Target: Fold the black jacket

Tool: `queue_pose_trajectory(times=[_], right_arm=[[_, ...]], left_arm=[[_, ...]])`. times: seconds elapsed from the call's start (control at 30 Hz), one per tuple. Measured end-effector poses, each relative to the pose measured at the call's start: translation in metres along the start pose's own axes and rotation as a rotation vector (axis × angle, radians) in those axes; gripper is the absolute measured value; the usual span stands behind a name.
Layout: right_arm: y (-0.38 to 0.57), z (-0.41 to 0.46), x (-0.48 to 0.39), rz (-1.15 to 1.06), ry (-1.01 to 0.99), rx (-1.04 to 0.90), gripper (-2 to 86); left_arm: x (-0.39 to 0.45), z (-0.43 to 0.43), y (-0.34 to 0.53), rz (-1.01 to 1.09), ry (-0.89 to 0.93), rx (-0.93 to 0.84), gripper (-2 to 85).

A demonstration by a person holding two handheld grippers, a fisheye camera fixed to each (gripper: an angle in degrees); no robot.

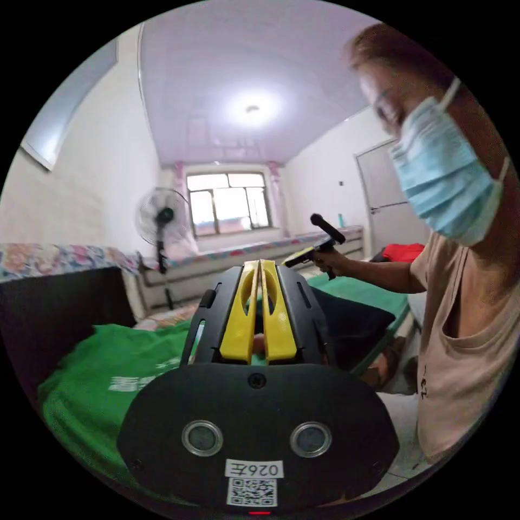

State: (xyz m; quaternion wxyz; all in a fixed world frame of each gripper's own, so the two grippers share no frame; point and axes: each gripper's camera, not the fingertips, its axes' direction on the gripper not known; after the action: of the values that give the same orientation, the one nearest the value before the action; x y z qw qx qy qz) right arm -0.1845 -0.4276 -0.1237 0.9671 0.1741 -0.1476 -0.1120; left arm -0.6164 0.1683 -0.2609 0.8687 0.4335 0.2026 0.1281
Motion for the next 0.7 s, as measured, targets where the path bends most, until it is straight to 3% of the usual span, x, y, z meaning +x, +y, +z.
queue_pose_trajectory(times=[0.03, 0.07, 0.17, 0.27, 0.37, 0.5, 0.7], right_arm=[[0.016, -0.002, 0.022, 0.054, -0.012, -0.024, -0.1], [0.047, -0.005, 0.062, 0.157, -0.047, -0.061, 0.5], [0.125, -0.003, 0.155, 0.412, -0.191, -0.116, 9.1], [0.193, 0.005, 0.225, 0.597, -0.377, -0.063, 14.1], [0.233, 0.028, 0.273, 0.712, -0.538, -0.053, 16.9], [0.247, 0.051, 0.307, 0.743, -0.748, 0.022, 18.7], [0.231, 0.073, 0.312, 0.691, -0.781, -0.048, 19.5]], left_arm=[[-0.017, 0.060, 0.001, -0.072, 0.103, -0.101, 0.6], [-0.039, 0.120, 0.008, -0.169, 0.190, -0.200, 6.4], [-0.101, 0.241, 0.049, -0.482, 0.304, -0.357, 15.7], [-0.141, 0.316, 0.091, -0.654, 0.296, -0.502, 18.9], [-0.158, 0.375, 0.122, -0.826, 0.502, -0.601, 18.0], [-0.154, 0.416, 0.125, -0.830, 0.502, -0.607, 16.8], [-0.130, 0.445, 0.102, -0.651, 0.502, -0.674, 21.8]])
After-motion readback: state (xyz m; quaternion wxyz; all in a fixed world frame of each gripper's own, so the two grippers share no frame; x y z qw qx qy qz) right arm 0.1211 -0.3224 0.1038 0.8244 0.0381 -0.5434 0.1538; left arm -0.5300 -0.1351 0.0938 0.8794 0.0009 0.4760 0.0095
